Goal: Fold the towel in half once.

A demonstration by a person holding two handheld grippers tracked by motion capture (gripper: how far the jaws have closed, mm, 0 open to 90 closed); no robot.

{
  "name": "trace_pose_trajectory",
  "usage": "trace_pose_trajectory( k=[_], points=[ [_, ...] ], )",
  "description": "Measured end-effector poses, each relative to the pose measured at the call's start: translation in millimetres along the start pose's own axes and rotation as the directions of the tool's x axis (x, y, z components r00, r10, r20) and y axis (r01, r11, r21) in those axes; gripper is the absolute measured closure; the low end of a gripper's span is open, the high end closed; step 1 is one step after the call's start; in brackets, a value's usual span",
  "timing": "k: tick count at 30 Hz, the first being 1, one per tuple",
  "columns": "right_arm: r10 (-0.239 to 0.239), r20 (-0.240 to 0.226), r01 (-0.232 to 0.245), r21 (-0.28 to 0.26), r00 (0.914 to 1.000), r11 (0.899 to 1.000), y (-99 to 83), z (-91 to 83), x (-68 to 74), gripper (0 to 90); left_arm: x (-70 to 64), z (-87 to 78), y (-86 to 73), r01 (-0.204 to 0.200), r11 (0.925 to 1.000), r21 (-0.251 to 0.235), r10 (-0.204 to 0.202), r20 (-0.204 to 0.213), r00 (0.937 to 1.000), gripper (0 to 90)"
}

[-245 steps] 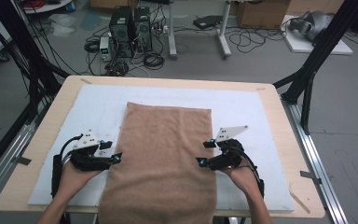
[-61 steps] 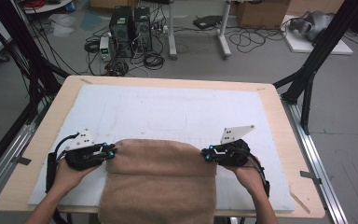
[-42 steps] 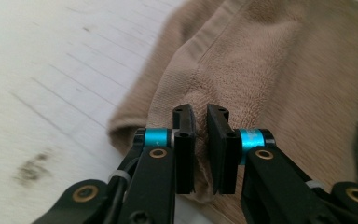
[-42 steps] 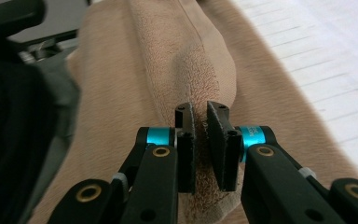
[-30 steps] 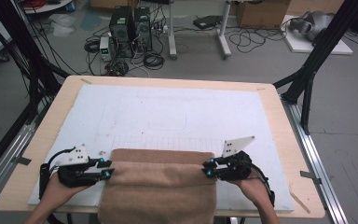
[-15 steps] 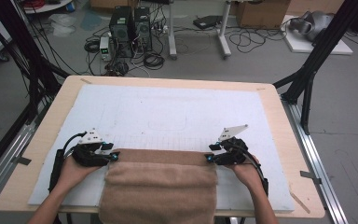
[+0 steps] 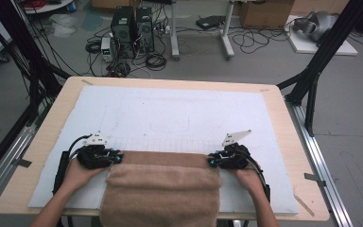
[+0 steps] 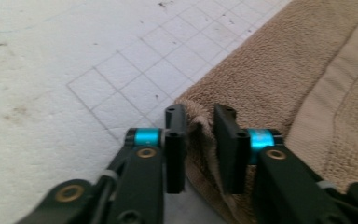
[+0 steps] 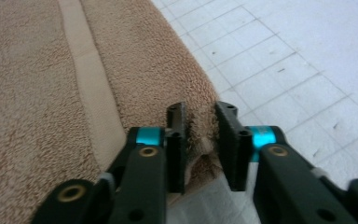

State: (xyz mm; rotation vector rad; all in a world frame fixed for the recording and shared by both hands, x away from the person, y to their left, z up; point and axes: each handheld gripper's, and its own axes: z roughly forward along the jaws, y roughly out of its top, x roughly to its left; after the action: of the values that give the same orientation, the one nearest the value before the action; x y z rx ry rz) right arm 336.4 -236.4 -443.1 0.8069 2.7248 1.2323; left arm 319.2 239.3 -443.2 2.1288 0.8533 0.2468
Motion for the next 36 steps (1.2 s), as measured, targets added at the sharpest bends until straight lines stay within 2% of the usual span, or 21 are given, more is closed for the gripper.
trace_pose_trajectory(
  k=[2,4,7,8,10,13,17,19,22,24,25,27,28,29,30,32,36],
  points=[
    [-0.004,-0.006,0.004,-0.001,1.0,1.0,1.8,-1.7,-0.2,82.7,-0.6,-0.5,1.0,-0.004,1.0,-0.001,0.004,-0.008,1.0,82.2],
    [-0.011,0.008,0.011,0.0,0.9999,1.0,5.1,-4.0,0.2,84.2,0.1,-1.3,3.0,-0.003,1.0,-0.005,0.003,-0.028,0.9996,83.4],
    [-0.008,0.042,0.009,-0.023,0.9991,1.0,14.1,-9.6,-4.5,84.9,5.7,-2.3,10.8,0.017,0.999,-0.04,-0.02,-0.058,0.9981,84.1],
    [-0.007,0.056,0.009,-0.029,0.9984,1.0,18.4,-11.4,-7.7,85.0,9.3,-2.3,15.1,0.039,0.9981,-0.047,-0.041,-0.058,0.9975,84.3],
    [-0.003,0.074,0.006,-0.035,0.9972,0.999,28.7,-14.7,-16.0,85.0,14.9,-2.1,26.3,0.043,0.9968,-0.068,-0.048,-0.076,0.9959,84.4],
    [-0.001,0.118,0.007,-0.05,0.993,0.999,47.0,-21.2,-31.7,85.1,25.7,-3.5,50.5,0.04,0.9947,-0.095,-0.049,-0.1,0.9937,84.6],
    [0.001,0.161,0.008,-0.052,0.9869,0.999,77.7,-34.1,-51.4,85.2,42.8,-7.4,91.2,0.021,0.9932,-0.115,-0.038,-0.151,0.9878,85.5],
    [-0.007,0.198,0.022,-0.071,0.9803,0.997,95.4,-44.4,-58.6,85.3,50.3,-12.2,113.5,0.016,0.9911,-0.132,-0.038,-0.168,0.985,85.6],
    [-0.016,0.236,0.044,-0.113,0.9715,0.993,121.4,-62.2,-67.2,85.4,58.1,-24.0,145.0,0.003,0.9818,-0.19,-0.042,-0.2,0.979,85.6],
    [-0.01,0.247,0.044,-0.134,0.969,0.99,135.4,-72.2,-73.8,85.4,61.3,-31.2,162.9,-0.01,0.9746,-0.224,-0.038,-0.212,0.9765,85.7],
    [-0.002,0.252,0.037,-0.133,0.9678,0.99,141.2,-75.0,-77.4,85.3,62.3,-32.4,169.0,-0.019,0.9743,-0.225,-0.031,-0.219,0.9752,85.6],
    [0.01,0.27,0.028,-0.138,0.9629,0.99,146.3,-74.2,-83.3,82.6,65.0,-27.2,172.6,-0.027,0.981,-0.192,-0.017,-0.224,0.9744,84.2],
    [0.025,0.263,0.012,-0.139,0.9644,0.99,145.7,-70.9,-86.8,75.7,67.0,-22.2,170.1,-0.011,0.9854,-0.17,-0.031,-0.241,0.9699,78.4],
    [0.059,0.258,-0.024,-0.135,0.9644,0.991,142.8,-65.2,-90.5,70.8,69.2,-19.5,165.9,-0.003,0.9876,-0.157,-0.036,-0.245,0.969,70.2],
    [0.064,0.253,-0.033,-0.126,0.9652,0.992,138.9,-61.0,-92.1,69.9,71.1,-17.5,160.3,0.011,0.9873,-0.159,-0.049,-0.241,0.9694,68.3],
    [0.071,0.24,-0.044,-0.116,0.9681,0.992,129.6,-53.5,-92.1,65.1,73.5,-14.0,147.7,0.035,0.9847,-0.171,-0.072,-0.218,0.9732,63.3],
    [0.08,0.222,-0.055,-0.113,0.9718,0.992,110.2,-41.6,-87.2,62.2,73.0,-3.7,124.1,0.065,0.9841,-0.165,-0.093,-0.169,0.9811,63.2]
  ],
)
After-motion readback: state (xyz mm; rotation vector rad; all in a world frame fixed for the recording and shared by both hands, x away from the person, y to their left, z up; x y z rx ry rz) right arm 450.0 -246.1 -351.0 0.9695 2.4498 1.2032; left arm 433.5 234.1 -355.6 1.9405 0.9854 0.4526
